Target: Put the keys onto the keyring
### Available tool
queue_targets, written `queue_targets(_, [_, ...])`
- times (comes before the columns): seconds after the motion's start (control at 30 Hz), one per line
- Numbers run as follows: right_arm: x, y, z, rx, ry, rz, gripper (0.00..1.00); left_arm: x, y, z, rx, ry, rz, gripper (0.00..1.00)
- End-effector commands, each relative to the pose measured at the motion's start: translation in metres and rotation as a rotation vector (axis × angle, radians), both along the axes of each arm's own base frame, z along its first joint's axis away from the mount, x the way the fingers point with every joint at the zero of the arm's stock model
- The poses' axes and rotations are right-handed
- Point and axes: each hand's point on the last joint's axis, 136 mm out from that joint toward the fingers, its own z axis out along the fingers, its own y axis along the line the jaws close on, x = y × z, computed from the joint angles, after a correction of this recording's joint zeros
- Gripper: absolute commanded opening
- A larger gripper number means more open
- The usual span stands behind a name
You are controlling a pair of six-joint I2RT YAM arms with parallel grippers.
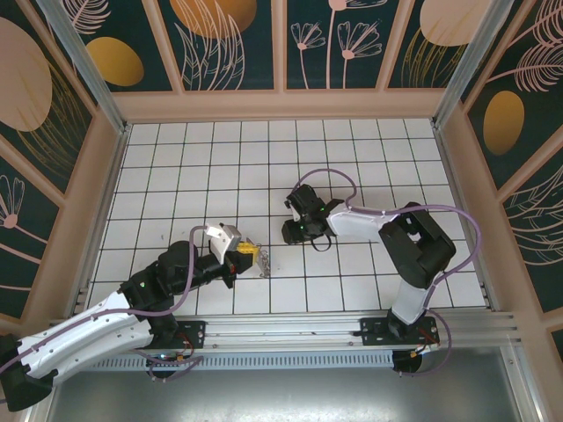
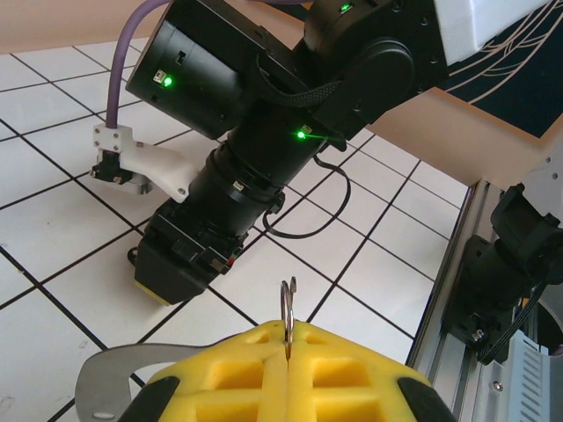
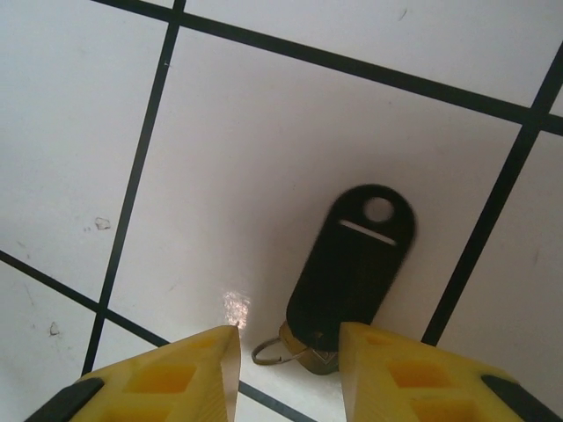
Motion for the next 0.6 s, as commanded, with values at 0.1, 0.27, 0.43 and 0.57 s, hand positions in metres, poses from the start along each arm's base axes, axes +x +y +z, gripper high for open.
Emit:
queue_targets(0.1, [0.0, -0.003, -0.006, -0.059, -0.001, -0.005, 0.32, -0.002, -0.004, 0.016, -0.064, -0.024, -0.016, 0.0])
queue_targets(0.27, [-0.003, -0.006, -0.011, -0.101, 0.0, 0.005, 0.3, -0.004, -0.004, 0.021, -0.081, -0.035, -0.028, 0.0])
queue_targets(0.43, [-0.003, -0.01, -0.014, -0.134, -0.004, 0.001, 0.22, -0.003, -0.003, 0.021, -0.079, -0.035, -0.02, 0.0])
queue_targets(0.57, [-0.003, -0.014, -0.013, -0.15, -0.011, -0.004, 0.17, -0.003, -0.003, 0.02, -0.078, -0.033, -0.021, 0.0])
